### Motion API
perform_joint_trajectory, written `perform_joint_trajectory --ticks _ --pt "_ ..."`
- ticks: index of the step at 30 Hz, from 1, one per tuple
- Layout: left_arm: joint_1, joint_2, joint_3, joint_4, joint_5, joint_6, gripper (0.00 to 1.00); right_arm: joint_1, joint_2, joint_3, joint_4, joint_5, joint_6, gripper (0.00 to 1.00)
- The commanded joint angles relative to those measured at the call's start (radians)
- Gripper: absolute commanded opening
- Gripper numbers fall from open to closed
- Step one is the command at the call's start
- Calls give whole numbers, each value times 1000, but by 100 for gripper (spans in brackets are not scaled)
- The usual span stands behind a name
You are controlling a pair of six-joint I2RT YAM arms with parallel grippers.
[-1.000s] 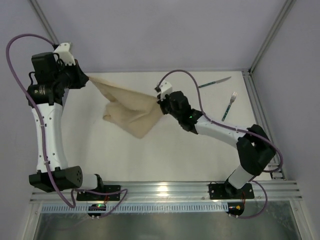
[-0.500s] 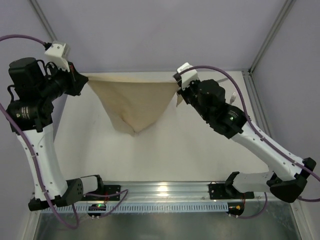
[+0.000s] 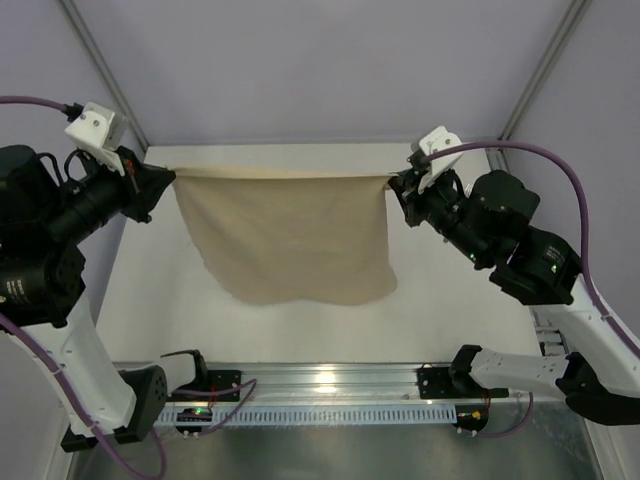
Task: Fold the napkin into a case and place the utensils inside
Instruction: Flatten out the crumpled napkin at the center of the board.
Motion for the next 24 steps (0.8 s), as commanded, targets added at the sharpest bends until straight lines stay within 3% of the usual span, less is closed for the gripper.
perform_joint_trajectory --ticks 1,6,12,16,24 --pt "17 75 -54 74 -137 -26 0 -51 14 54 -20 28 10 4" --pt "19 213 -108 186 -145 -77 0 -268 217 179 -37 -141 38 4" --pt "19 391 -65 277 -137 -147 0 -385 516 408 -33 -181 4 4" --pt "17 485 31 297 -192 -159 0 -430 684 653 -57 -155 -4 4" --pt "17 527 80 371 -207 -189 0 -444 739 721 63 -41 -94 4"
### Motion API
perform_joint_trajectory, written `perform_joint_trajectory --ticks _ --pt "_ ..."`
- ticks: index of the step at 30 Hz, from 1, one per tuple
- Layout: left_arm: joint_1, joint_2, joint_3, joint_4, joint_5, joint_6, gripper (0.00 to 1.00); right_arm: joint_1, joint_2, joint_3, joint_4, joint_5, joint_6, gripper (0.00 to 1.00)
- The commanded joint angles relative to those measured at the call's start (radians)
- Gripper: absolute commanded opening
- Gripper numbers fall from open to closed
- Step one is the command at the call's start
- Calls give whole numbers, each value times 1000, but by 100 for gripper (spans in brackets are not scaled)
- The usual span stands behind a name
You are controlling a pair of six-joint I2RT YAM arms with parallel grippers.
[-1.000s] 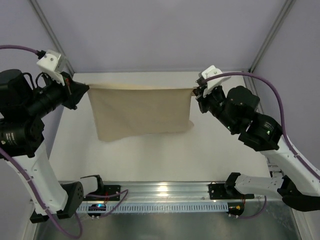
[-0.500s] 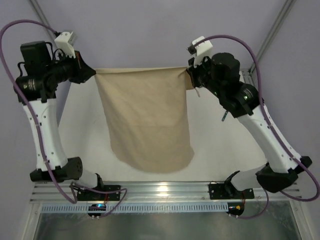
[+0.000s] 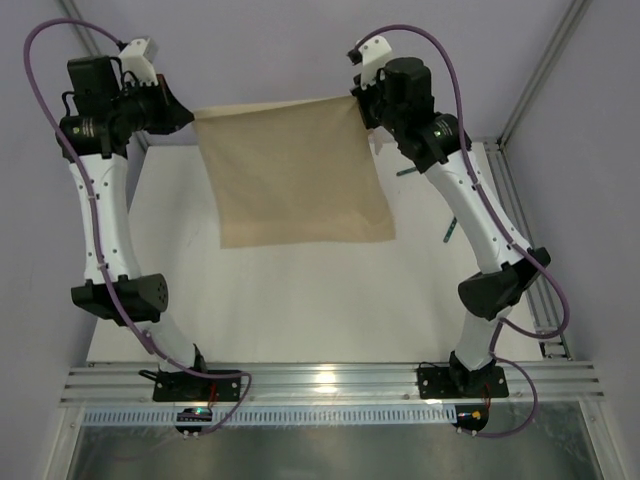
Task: Fold the napkin into a case and place the utensils inside
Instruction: Flatten out the crumpled napkin at the center of the board.
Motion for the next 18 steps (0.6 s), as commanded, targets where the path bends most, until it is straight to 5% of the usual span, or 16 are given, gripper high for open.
perform_joint_trajectory --ticks 1,7,15,18 --pt "24 -26 58 75 -107 -3 0 -36 -55 109 89 177 -69 4" --pt "26 -182 -8 64 -45 6 0 -16 -241 -67 101 202 -97 4" --pt "24 -446 -298 49 47 49 0 62 -498 -287 23 131 -109 4" --pt "24 -535 -481 29 42 107 0 113 -583 -501 53 152 -35 4"
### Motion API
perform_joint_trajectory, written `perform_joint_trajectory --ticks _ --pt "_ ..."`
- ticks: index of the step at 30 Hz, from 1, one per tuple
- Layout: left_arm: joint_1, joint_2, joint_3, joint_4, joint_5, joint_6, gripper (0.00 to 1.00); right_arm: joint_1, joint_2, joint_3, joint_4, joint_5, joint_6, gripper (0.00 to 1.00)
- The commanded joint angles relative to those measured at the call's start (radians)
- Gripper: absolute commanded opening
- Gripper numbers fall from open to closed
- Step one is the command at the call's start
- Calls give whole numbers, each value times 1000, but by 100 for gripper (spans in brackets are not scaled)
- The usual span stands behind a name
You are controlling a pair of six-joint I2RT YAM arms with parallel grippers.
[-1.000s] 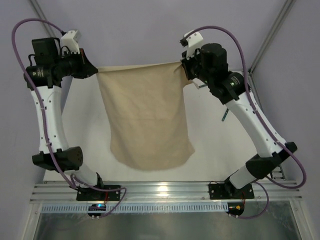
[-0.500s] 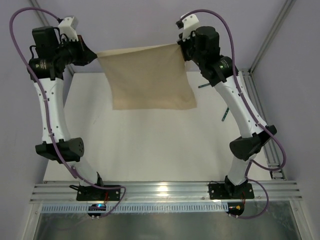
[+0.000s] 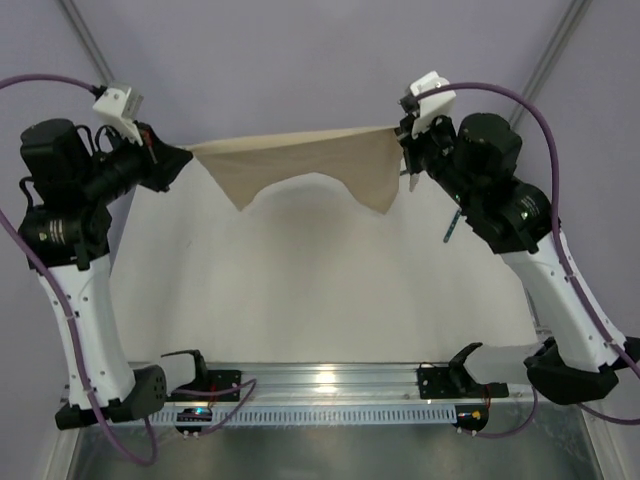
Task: Fold the napkin into a case and place the utensils inside
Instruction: Flatten out the crumpled napkin at the center of the board.
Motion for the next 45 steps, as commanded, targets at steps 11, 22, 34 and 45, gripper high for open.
perform_joint_trajectory --ticks 11,22,34,45 --pt "32 -132 -723 -281 -163 446 0 354 -155 -794 -91 77 460 4" --pt "5 -69 -978 -391 -347 696 0 399 72 -1004 -74 -302 570 4" --pt "-60 -24 -765 -216 -288 525 78 141 -93 -775 -11 -351 481 99" --pt "-201 517 -543 236 -581 256 44 -379 207 -627 296 -329 507 45"
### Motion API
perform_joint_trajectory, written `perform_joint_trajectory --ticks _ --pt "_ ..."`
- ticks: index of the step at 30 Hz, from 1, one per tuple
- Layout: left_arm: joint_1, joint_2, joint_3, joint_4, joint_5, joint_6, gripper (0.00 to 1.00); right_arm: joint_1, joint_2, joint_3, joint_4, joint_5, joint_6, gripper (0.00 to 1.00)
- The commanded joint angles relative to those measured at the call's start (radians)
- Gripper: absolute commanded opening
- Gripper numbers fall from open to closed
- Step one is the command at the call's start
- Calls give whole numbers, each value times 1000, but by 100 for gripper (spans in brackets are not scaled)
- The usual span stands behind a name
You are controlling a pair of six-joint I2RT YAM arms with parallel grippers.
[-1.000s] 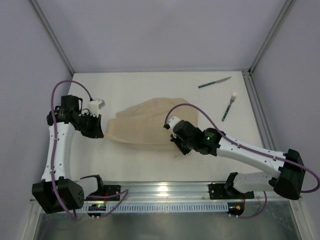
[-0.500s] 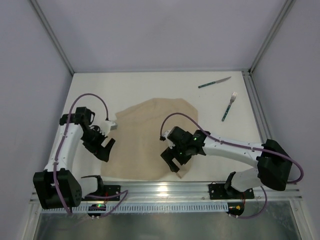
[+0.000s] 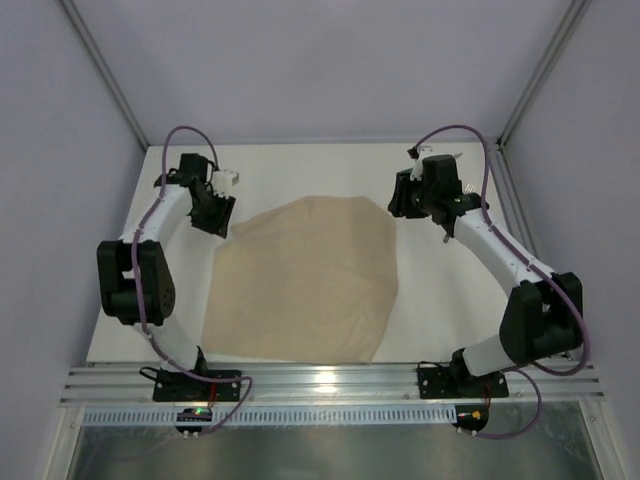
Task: Fold the napkin into a case and place the utensils inside
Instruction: Flatten out the crumpled napkin at the center of the board.
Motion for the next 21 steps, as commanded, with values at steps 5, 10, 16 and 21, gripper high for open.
perform_joint_trajectory --ticks 5,10,16,21 --pt "-53 241 150 183 -77 -87 50 -73 381 242 31 -48 -24 48" --pt "-53 336 195 205 -70 -90 52 -87 518 333 60 -81 -44 52" --pt "-53 403 231 188 -24 -69 50 -84 642 442 9 -128 -60 56" --pt "-53 429 225 157 -85 -57 49 -82 707 465 -11 -153 -51 57"
